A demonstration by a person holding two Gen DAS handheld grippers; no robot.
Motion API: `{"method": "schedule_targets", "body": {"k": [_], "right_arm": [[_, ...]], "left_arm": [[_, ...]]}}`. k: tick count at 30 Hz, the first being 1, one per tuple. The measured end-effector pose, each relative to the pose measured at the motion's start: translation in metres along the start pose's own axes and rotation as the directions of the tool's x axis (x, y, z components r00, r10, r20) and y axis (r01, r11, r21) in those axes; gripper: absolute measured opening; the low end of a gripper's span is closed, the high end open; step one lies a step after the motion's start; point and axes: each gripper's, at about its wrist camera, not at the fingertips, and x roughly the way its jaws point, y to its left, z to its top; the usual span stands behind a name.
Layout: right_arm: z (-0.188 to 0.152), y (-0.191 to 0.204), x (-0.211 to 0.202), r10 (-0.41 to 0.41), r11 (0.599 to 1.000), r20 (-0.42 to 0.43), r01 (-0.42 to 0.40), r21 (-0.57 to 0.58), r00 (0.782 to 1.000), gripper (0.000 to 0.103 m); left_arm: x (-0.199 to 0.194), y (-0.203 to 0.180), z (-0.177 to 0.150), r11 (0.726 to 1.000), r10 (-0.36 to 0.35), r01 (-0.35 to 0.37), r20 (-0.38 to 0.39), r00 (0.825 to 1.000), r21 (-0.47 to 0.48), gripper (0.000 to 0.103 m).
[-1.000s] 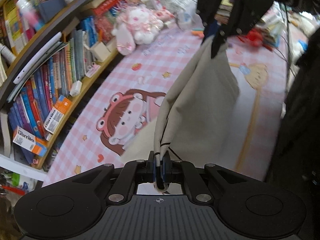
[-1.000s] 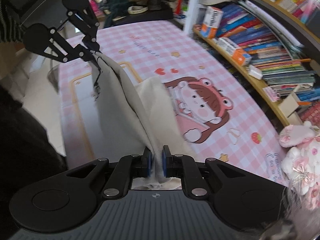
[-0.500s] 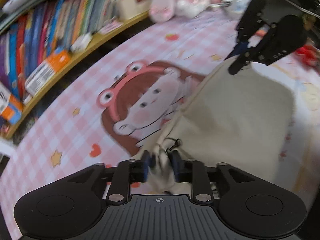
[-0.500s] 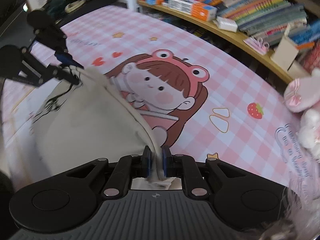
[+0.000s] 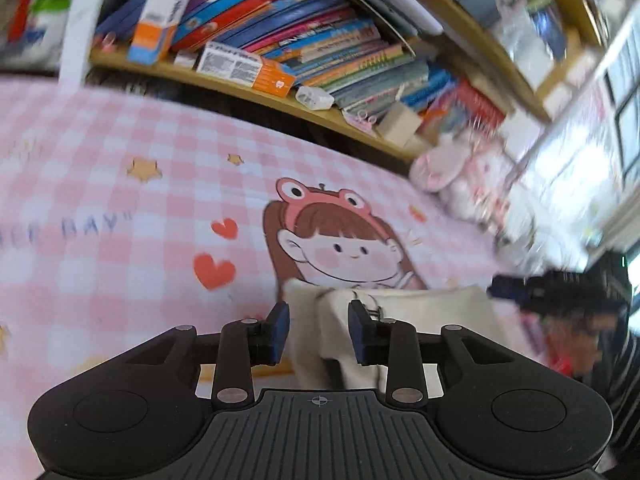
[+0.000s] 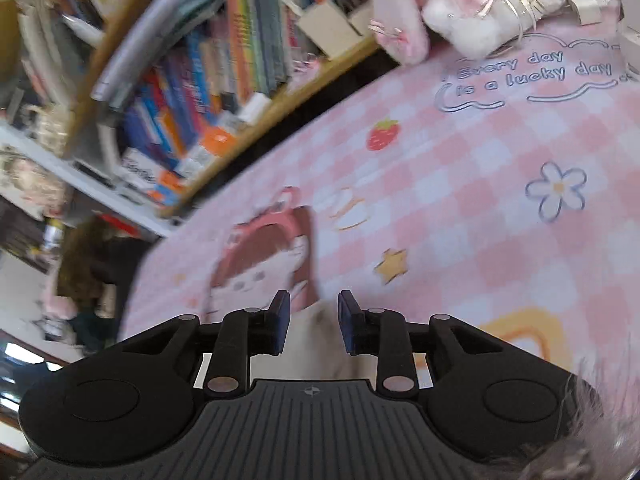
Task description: Fold clothes
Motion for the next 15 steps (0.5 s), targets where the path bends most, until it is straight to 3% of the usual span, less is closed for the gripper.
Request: {"method": "schedule_targets", "body": {"k": [4, 5, 7, 8, 9, 10, 15], "right_arm": [[-0.020, 0.023, 0.001, -0.070, 0.994, -0.022, 0.068, -0.081, 0.997, 0.024], [-0.025, 0.027, 0.004, -0.105, 0.990, -0.008, 0.104, -0.099, 0.994, 0.013], [-0.034, 0.030, 0.008, -0.180, 0.976, 0.041, 0.184, -0.117, 0.983, 0.003], [-0.038, 0.029, 0.010, -0.210, 0.971, 0.054, 0.214, -0.109, 0.976, 0.002], [-0.040, 0.024, 0.012, -0.225, 0.969, 0.055, 0.230, -0.088, 0.973, 0.002], [-0.043, 0.020, 0.014, -0.236, 0.969, 0.054, 0.239, -0.063, 0.970, 0.002], [-0.045, 0.007, 0.017, -0.239, 0.970, 0.040, 0.241, -0.039, 0.970, 0.001]], "left_arm": [[0.012, 0.004, -0.005, 0.997, -0.024, 0.024, 0.005, 1.000, -0.071, 0.029], [0.014, 0.005, -0.004, 0.995, -0.033, 0.034, 0.010, 0.999, -0.096, 0.029], [0.014, 0.006, -0.004, 0.989, -0.041, 0.045, 0.036, 0.999, -0.138, 0.027], [0.013, 0.006, -0.004, 0.986, -0.047, 0.055, 0.052, 0.998, -0.155, 0.024], [0.012, 0.005, -0.003, 0.983, -0.056, 0.067, 0.068, 0.996, -0.170, 0.009], [0.010, 0.005, -0.003, 0.979, -0.063, 0.078, 0.081, 0.995, -0.189, 0.003], [0.009, 0.015, -0.008, 0.907, -0.083, 0.140, 0.159, 0.984, -0.396, 0.003]]}}
